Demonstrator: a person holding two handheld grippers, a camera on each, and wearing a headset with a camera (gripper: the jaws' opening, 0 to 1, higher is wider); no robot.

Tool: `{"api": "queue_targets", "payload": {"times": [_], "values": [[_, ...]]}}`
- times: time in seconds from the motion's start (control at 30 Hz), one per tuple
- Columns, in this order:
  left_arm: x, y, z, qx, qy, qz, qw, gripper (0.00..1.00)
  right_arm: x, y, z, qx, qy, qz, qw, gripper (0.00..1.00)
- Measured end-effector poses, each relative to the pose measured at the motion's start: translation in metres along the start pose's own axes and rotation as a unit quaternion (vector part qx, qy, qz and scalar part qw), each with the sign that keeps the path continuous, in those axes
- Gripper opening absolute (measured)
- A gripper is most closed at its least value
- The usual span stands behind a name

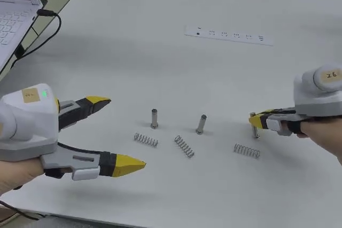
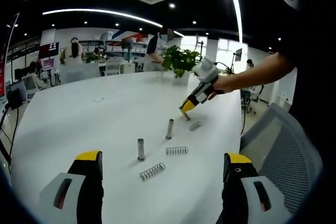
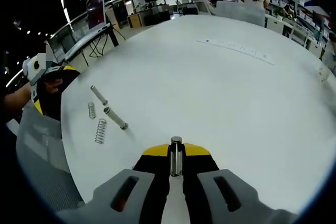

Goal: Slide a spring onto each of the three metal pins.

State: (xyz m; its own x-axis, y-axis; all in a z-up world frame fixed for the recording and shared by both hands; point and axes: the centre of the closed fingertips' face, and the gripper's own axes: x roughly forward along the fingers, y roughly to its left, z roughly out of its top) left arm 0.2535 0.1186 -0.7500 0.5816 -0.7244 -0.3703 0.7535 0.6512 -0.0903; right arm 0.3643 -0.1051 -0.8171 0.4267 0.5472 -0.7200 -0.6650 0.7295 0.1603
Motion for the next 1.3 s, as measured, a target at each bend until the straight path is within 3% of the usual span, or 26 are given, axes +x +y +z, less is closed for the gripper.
{"api": "queue_targets", "payload": {"times": [0.6, 1.0, 1.3], "values": [[-0.002, -0.001, 0.0, 0.001, -0.002, 0.003, 1.0, 0.93, 0.005, 0.001, 0.011, -0.003, -0.025, -0.014, 0.9996, 0.05], [-0.001, -0.003, -0.002, -0.002, -0.003, 0.002, 1.0, 0.93, 0.0, 0.004, 0.002, -0.012, -0.044, -0.019, 0.9988, 0.06], [-0.001, -0.004, -0.002, -0.002, -0.004, 0.001, 1.0, 0.93, -0.005, 0.008, -0.002, -0.041, -0.04, -0.025, 0.9981, 0.06]]}}
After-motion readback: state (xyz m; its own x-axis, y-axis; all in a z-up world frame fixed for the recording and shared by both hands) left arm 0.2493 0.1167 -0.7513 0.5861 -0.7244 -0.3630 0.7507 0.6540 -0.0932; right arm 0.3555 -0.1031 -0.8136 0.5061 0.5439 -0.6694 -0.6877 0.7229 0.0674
